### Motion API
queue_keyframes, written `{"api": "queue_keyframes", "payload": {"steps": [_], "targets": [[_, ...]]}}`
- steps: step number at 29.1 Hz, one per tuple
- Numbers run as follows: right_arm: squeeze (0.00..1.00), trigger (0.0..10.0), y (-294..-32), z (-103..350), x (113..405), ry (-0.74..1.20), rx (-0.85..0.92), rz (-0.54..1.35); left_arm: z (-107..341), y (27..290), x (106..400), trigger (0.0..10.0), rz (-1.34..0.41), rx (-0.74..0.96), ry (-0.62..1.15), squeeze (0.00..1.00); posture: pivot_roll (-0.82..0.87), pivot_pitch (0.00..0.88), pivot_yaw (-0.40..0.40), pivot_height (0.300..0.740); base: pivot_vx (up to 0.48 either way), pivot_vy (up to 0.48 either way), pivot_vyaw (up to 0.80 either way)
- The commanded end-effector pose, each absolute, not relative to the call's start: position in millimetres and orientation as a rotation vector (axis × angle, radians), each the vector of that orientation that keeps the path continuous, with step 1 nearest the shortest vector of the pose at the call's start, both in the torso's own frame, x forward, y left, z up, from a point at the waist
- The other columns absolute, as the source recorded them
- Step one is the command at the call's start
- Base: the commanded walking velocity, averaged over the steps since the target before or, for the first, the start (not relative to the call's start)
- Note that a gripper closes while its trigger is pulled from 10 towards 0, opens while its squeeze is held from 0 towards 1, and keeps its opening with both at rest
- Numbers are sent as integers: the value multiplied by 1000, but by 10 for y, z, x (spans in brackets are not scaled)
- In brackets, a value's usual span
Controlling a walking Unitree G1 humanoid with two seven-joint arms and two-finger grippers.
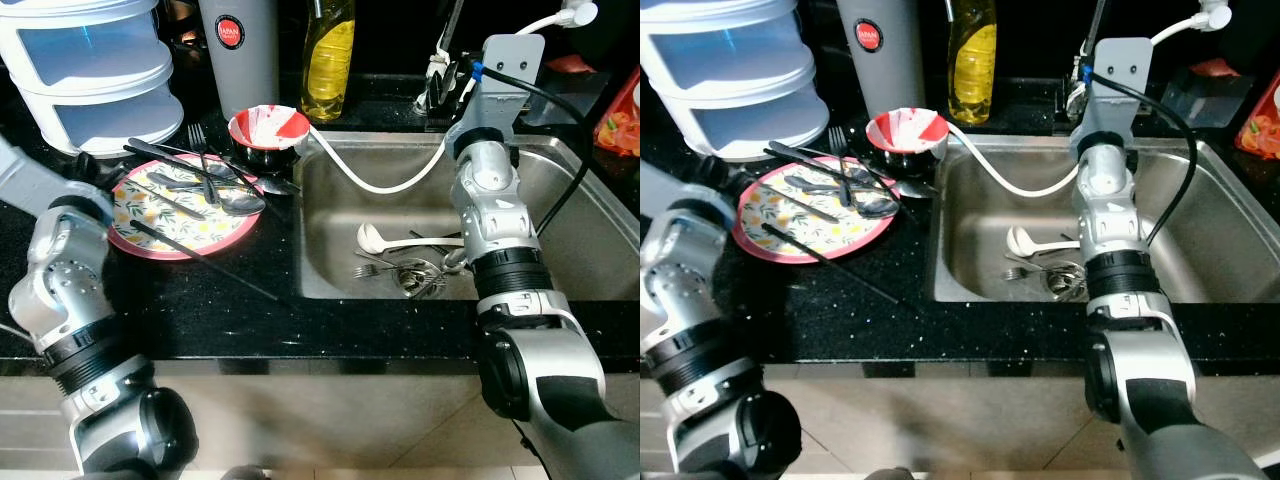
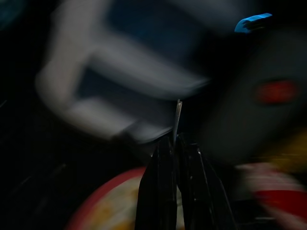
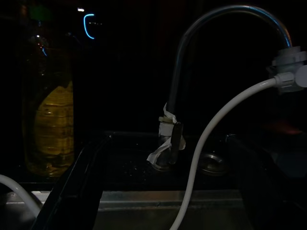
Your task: Kitchen organization
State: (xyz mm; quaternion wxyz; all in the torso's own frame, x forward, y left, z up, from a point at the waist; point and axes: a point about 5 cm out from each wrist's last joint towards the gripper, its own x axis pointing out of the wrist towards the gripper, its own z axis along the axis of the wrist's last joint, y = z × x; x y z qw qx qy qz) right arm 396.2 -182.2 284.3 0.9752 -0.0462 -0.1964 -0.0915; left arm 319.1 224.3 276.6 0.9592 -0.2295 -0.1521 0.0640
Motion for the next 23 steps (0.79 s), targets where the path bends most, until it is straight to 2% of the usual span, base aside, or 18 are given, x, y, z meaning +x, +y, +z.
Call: {"api": "queue_keyframes", "payload": {"steps": [1, 6, 7, 8, 9, 10, 13, 14, 15, 17, 20, 21, 22, 23], "targets": [[0, 10000, -1852, 2817, 3959, -384, -76, -197, 3139, 2012, 3125, 10000, -12, -418, -467, 0, 154, 0, 2, 740, 0, 0, 0], [0, 10000, -1852, 2816, 3959, -386, -75, -199, 3484, 1790, 3060, 10000, -149, -428, -599, 0, 148, 0, 6, 740, 0, 0, 0], [0, 10000, -1852, 2815, 3960, -386, -74, -200, 3552, 1655, 3073, 10000, -222, -419, -602, 0, 148, 0, 9, 740, 0, 0, 0], [0, 10000, -1852, 2814, 3961, -386, -74, -201, 3592, 1562, 3080, 10000, -272, -411, -601, 0, 148, 0, 9, 740, 0, 0, 0], [0, 10000, -1858, 2818, 3961, -387, -72, -205, 3551, 1329, 3131, 10000, -371, -379, -555, 0, 147, 0, 12, 740, 0, 0, 0], [0, 10000, -1865, 2823, 3958, -389, -71, -210, 3474, 1214, 3163, 10000, -400, -366, -516, 0, 140, 0, 17, 740, 0, 0, 0], [0, 10000, -1873, 2828, 3956, -391, -70, -215, 3403, 1114, 3184, 10000, -424, -358, -481, 0, 134, 0, 21, 740, 0, 0, 0], [0, 10000, -1925, 2844, 3937, -400, -79, -236, 3195, 859, 3197, 10000, -500, -305, -361, 0, 134, 0, 21, 740, 0, 0, 0], [0, 10000, -1978, 2845, 3922, -400, -86, -257, 2917, 625, 3168, 10000, -600, -180, -209, 0, 117, 0, 32, 740, 0, 0, 0], [0, 10000, -2023, 2834, 3912, -396, -88, -274, 2683, 518, 3134, 10000, -655, -111, -90, 0, 117, 0, 32, 740, 0, 0, 0], [0, 10000, -2069, 2829, 3902, -394, -90, -294, 2535, 461, 3076, 10000, -710, -143, -6, 0, 106, 0, 41, 740, 0, 0, 0], [0, 10000, -2105, 2828, 3890, -393, -93, -313, 2440, 447, 3048, 10000, -727, -159, 41, 86, 100, 0, 45, 740, 0, 0, 0], [0, 10000, -2113, 2828, 3887, -393, -94, -318, 2412, 451, 3050, 10000, -723, -156, 51, 86, 100, 0, 45, 740, 0, 0, 0], [0, 10000, -2117, 2826, 3885, -393, -94, -321, 2349, 498, 3094, 10000, -673, -140, 69, 1000, 100, 0, 45, 740, 0, 0, 0]]}}
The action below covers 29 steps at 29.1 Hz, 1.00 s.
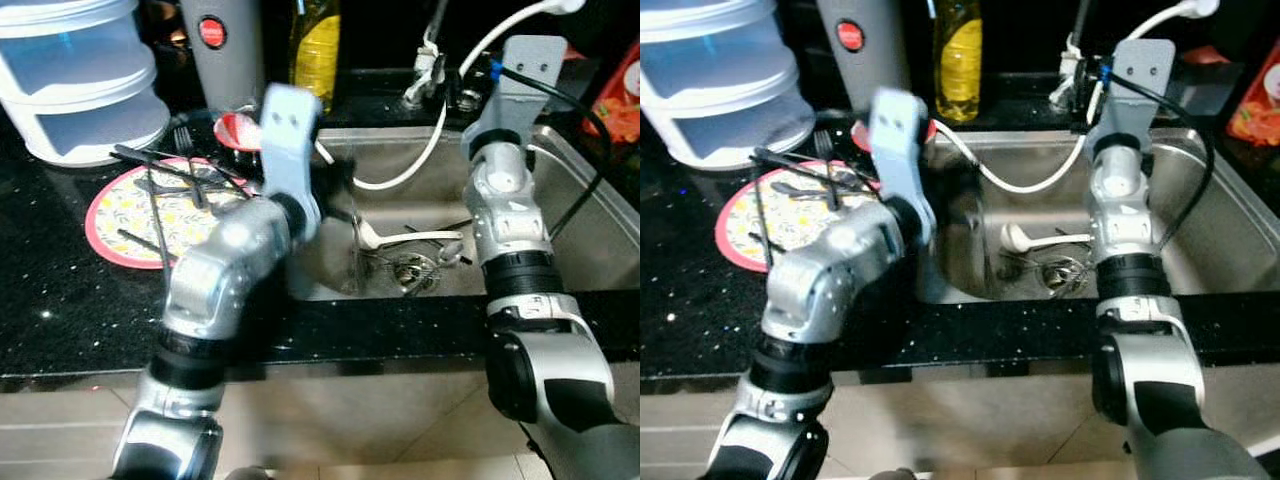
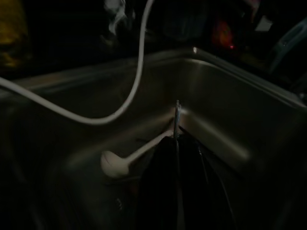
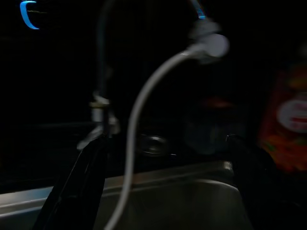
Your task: Kitchen organization
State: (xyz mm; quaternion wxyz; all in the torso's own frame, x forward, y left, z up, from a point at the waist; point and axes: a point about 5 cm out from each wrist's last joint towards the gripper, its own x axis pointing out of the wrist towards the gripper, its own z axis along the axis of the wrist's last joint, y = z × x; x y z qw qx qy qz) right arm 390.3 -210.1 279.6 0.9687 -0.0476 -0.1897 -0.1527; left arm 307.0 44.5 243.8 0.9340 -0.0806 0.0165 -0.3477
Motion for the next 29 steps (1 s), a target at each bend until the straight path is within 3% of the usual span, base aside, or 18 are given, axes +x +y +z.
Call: {"api": "queue_keyframes", "payload": {"steps": [1, 6, 7, 9, 10, 14, 16, 18, 19, 21, 26, 29], "targets": [[0, 10000, -2117, 2826, 3885, -393, -94, -321, 2349, 498, 3094, 10000, -673, -140, 69, 1000, 100, 0, 45, 740, 0, 0, 0], [0, 10000, -2099, 2833, 3886, -397, -95, -315, 2470, 576, 3109, 10000, -627, -111, -55, 1000, 98, 0, 45, 740, 0, 0, 0], [0, 10000, -2088, 2835, 3888, -397, -95, -311, 2581, 613, 3093, 10000, -609, -128, -126, 506, 100, 0, 42, 740, 0, 0, 0], [0, 10000, -2080, 2835, 3891, -397, -95, -308, 2669, 654, 3080, 10000, -586, -149, -180, 506, 105, 0, 40, 740, 0, 0, 0], [0, 10000, -2065, 2838, 3894, -399, -94, -302, 2736, 733, 3075, 10000, -529, -136, -229, 0, 106, 0, 39, 740, 0, 0, 0], [0, 10000, -2025, 2844, 3894, -404, -94, -285, 2699, 1147, 3113, 10000, -158, 66, -253, 0, 110, 0, 40, 740, 0, 0, 0], [0, 10000, -2025, 2844, 3894, -404, -94, -285, 2699, 1147, 3113, 10000, -158, 66, -253, 0, 110, 0, 40, 740, 0, 0, 0], [0, 10000, -2015, 2829, 3896, -400, -93, -280, 2569, 1475, 3098, 10000, 82, 57, -176, 0, 119, 0, 39, 740, 0, 0, 0], [0, 10000, -2015, 2829, 3896, -400, -93, -280, 2569, 1475, 3098, 10000, 82, 57, -176, 0, 119, 0, 39, 740, 0, 0, 0], [0, 10000, -1980, 2806, 3905, -392, -94, -266, 2306, 1922, 2940, 10000, 369, 70, -51, 0, 132, 0, 35, 740, 0, 0, 0], [0, 10000, -1955, 2795, 3909, -389, -96, -255, 2172, 2078, 2675, 10000, 443, 141, -32, 0, 145, 0, 34, 740, 0, 0, 0], [0, 10000, -1947, 2774, 3919, -379, -97, -248, 2061, 2098, 2431, 10000, 453, 75, -10, 0, 156, 0, 28, 740, 0, 0, 0]]}}
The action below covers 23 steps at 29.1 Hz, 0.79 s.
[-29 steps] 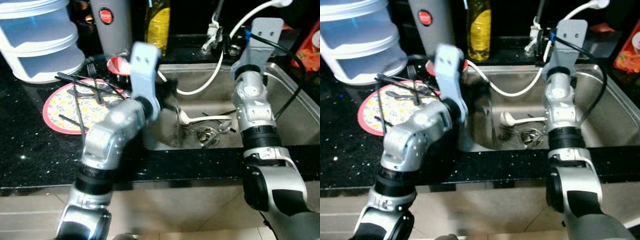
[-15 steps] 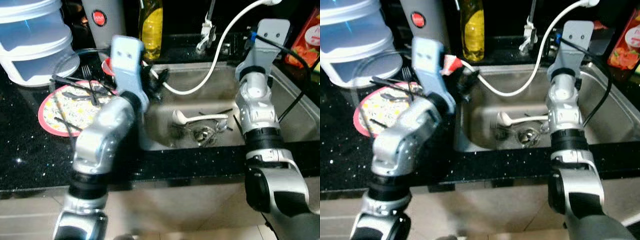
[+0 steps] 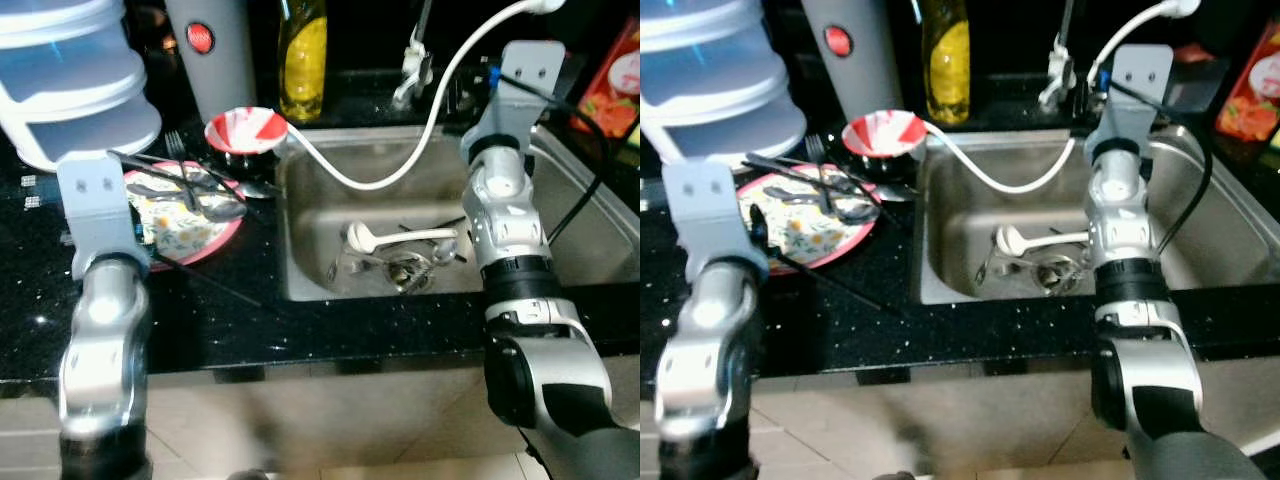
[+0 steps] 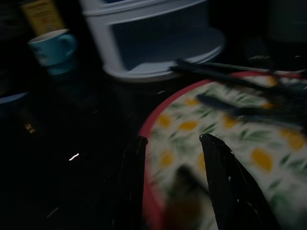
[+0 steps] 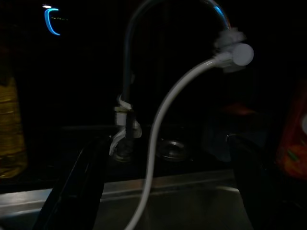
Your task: Kitchen organization
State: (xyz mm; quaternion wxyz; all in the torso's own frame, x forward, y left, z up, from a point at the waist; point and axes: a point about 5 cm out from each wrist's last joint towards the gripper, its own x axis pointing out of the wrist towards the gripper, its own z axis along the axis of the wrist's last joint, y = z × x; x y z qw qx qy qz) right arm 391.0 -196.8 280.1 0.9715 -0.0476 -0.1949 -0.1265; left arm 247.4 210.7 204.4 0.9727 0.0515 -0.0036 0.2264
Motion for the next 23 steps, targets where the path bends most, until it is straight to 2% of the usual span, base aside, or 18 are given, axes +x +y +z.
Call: {"api": "queue_keyframes", "payload": {"steps": [1, 6, 9, 12, 15, 19, 23], "targets": [[0, 10000, -1937, 2768, 3923, -376, -97, -244, 2042, 2103, 2406, 10000, 459, 61, 4, 0, 156, 0, 28, 740, 0, 0, 0], [0, 10000, -1903, 2764, 3935, -371, -96, -230, 2033, 2098, 2383, 10000, 471, 62, 29, 0, 179, 0, 12, 740, 0, 0, 0], [0, 10000, -1854, 2770, 3952, -371, -93, -213, 2041, 1993, 2395, 10000, 397, 111, 39, 0, 190, 0, 4, 740, 0, 0, 0], [0, 10000, -1845, 2771, 3956, -370, -92, -208, 2063, 1834, 2352, 10000, 264, 311, -6, 0, 190, 0, 4, 740, 0, 0, 0], [0, 10000, -1869, 2758, 3945, -368, -93, -211, 2110, 1789, 2238, 10000, 186, 613, -99, 0, 189, 0, 11, 740, 0, 0, 0], [0, 10000, -1896, 2737, 3939, -362, -95, -218, 2202, 1849, 2109, 10000, 189, 736, -185, 0, 194, 0, 15, 740, 0, 0, 0], [0, 10000, -1863, 2713, 3948, -355, -92, -210, 2363, 1929, 1942, 10000, 146, 937, -265, 0, 213, 0, 14, 740, 0, 0, 0]]}}
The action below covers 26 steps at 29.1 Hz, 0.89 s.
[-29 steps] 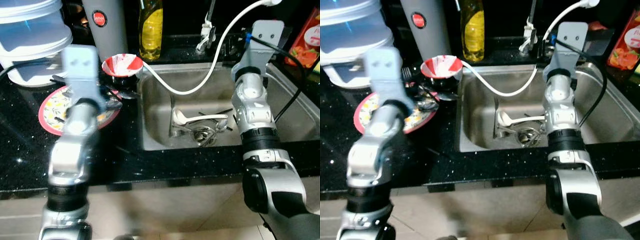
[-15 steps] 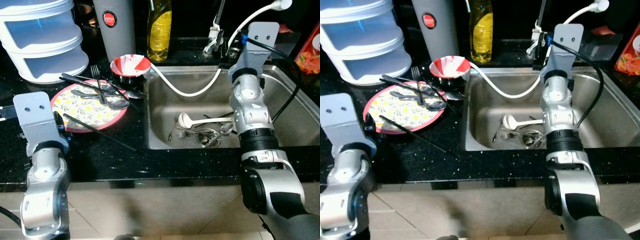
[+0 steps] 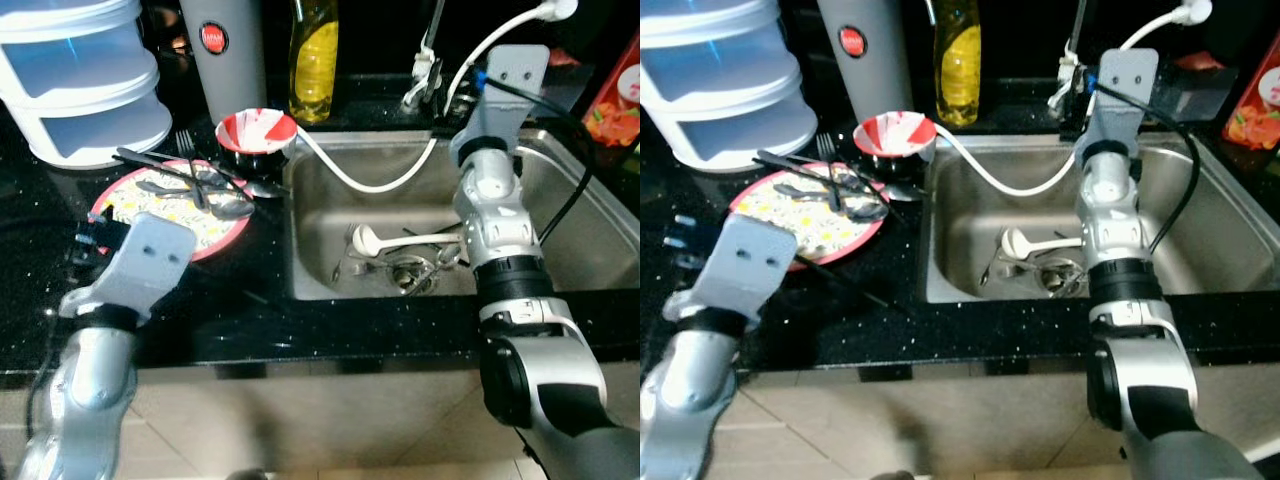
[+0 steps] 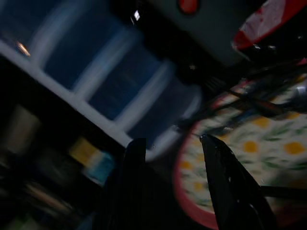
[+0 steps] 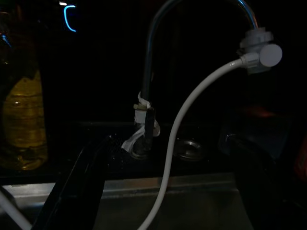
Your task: Kitchen organization
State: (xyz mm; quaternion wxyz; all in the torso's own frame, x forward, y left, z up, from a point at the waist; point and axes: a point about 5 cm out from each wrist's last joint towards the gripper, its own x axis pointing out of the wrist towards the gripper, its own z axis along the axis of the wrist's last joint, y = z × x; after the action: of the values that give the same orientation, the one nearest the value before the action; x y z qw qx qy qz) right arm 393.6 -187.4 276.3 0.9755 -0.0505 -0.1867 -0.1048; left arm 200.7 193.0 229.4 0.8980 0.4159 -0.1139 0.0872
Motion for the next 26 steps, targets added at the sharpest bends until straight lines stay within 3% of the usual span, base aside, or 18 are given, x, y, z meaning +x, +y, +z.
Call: {"api": "queue_keyframes", "payload": {"steps": [1, 3, 6, 12, 21, 26], "targets": [[0, 10000, -1863, 2713, 3948, -355, -92, -210, 2363, 1929, 1942, 10000, 146, 937, -265, 0, 213, 0, 14, 740, 0, 0, 0], [0, 10000, -1853, 2710, 3950, -354, -92, -207, 2361, 1924, 1924, 10000, 126, 954, -257, 0, 213, 0, 14, 740, 0, 0, 0], [0, 10000, -1802, 2695, 3964, -348, -86, -193, 2142, 1781, 1745, 10000, -127, 971, -113, 0, 232, 0, 11, 740, 0, 0, 0], [0, 10000, -1760, 2686, 3976, -343, -85, -176, 1877, 1731, 1594, 10000, -405, 994, 111, 0, 241, 0, 1, 740, 0, 0, 0], [0, 10000, -1762, 2704, 3981, -347, -82, -178, 1856, 1815, 1721, 10000, -483, 1131, 128, 0, 229, 0, -3, 740, 0, 0, 0], [0, 10000, -1762, 2720, 3983, -352, -79, -181, 1845, 1846, 2010, 10000, -483, 1265, 73, 0, 214, 0, -1, 740, 0, 0, 0]]}}
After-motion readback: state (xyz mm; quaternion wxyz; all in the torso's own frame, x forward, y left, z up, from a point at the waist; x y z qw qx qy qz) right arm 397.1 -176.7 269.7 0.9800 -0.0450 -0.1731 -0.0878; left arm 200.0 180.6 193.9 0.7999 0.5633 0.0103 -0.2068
